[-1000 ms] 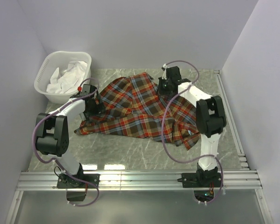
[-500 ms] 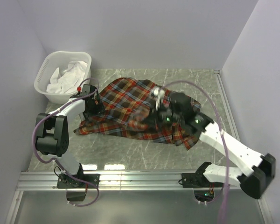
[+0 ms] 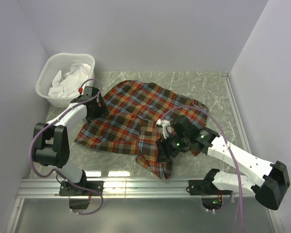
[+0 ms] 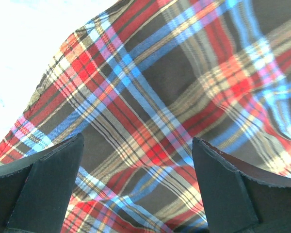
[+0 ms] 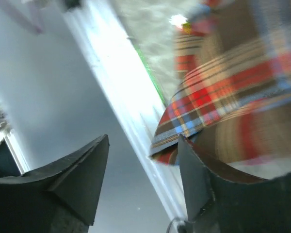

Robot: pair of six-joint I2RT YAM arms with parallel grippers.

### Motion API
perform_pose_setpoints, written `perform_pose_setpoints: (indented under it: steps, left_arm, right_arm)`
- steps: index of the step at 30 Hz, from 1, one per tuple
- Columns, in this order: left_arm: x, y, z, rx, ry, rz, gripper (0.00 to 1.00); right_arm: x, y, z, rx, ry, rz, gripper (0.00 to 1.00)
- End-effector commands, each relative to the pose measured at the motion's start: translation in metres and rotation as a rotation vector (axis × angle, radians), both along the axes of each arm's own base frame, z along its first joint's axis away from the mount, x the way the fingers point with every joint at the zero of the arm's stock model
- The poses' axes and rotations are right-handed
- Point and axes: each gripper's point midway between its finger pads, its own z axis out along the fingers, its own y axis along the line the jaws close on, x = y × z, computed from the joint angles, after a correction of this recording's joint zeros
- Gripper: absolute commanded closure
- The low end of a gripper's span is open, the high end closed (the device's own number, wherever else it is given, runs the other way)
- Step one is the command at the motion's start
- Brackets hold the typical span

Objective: Fold and stack the long sleeve shirts
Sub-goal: Flatten the shirt out

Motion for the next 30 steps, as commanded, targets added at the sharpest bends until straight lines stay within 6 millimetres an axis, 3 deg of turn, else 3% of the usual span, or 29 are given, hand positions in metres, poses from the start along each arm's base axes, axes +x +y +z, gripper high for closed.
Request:
perform_pose_setpoints:
  steps: [1,3,4,6,7,9,10,13,14,17,20,24,27,30]
  left_arm:
    - [0.006,-0.010,0.028,-0.015,-0.094,-0.024,0.01]
    - [0.002,-0.025,0.032,-0.012,-0.094,-0.060,0.01]
    - [0.003,-0.030,0.036,-0.017,-0.095,-0.069,0.01]
    - [0.003,-0.049,0.039,-0.030,-0.101,-0.108,0.01]
    - [0.007,-0.058,0.043,-0.043,-0.116,-0.119,0.01]
    - [0.008,-0.078,0.040,-0.055,-0.104,-0.162,0.01]
    - [0.012,-0.087,0.045,-0.061,-0.108,-0.182,0.01]
    - [0.017,-0.123,0.043,-0.052,-0.094,-0.281,0.01]
    - [0.013,-0.139,0.041,-0.050,-0.084,-0.324,0.01]
    - [0.007,-0.166,0.028,-0.057,-0.052,-0.396,0.01]
    - [-0.008,-0.173,0.002,-0.067,0.024,-0.411,0.01]
    - [-0.040,-0.159,-0.030,-0.068,0.111,-0.376,0.01]
    - [-0.064,-0.143,-0.042,-0.057,0.154,-0.358,0.01]
    - [-0.090,-0.128,-0.054,-0.043,0.200,-0.349,0.01]
  right_arm:
    - [0.055,-0.011,0.031,-0.044,-0.126,-0.234,0.30]
    - [0.092,-0.024,0.045,-0.064,-0.182,-0.398,0.30]
    - [0.119,-0.041,0.044,-0.078,-0.177,-0.538,0.30]
    - [0.151,-0.069,0.042,-0.121,-0.182,-0.733,0.26]
    - [0.177,-0.095,0.040,-0.128,-0.173,-0.870,0.25]
    - [0.200,-0.125,0.032,-0.128,-0.137,-1.063,0.24]
    - [0.219,-0.149,0.028,-0.119,-0.134,-1.180,0.21]
    - [0.242,-0.184,0.006,-0.101,-0.065,-1.378,0.21]
    - [0.248,-0.204,-0.002,-0.110,-0.050,-1.461,0.20]
    - [0.259,-0.231,-0.021,-0.124,-0.017,-1.594,0.20]
    - [0.267,-0.252,-0.039,-0.138,0.028,-1.664,0.20]
    - [0.277,-0.276,-0.063,-0.177,0.071,-1.710,0.20]
    - [0.285,-0.285,-0.069,-0.182,0.082,-1.706,0.21]
    - [0.293,-0.281,-0.087,-0.198,0.138,-1.664,0.21]
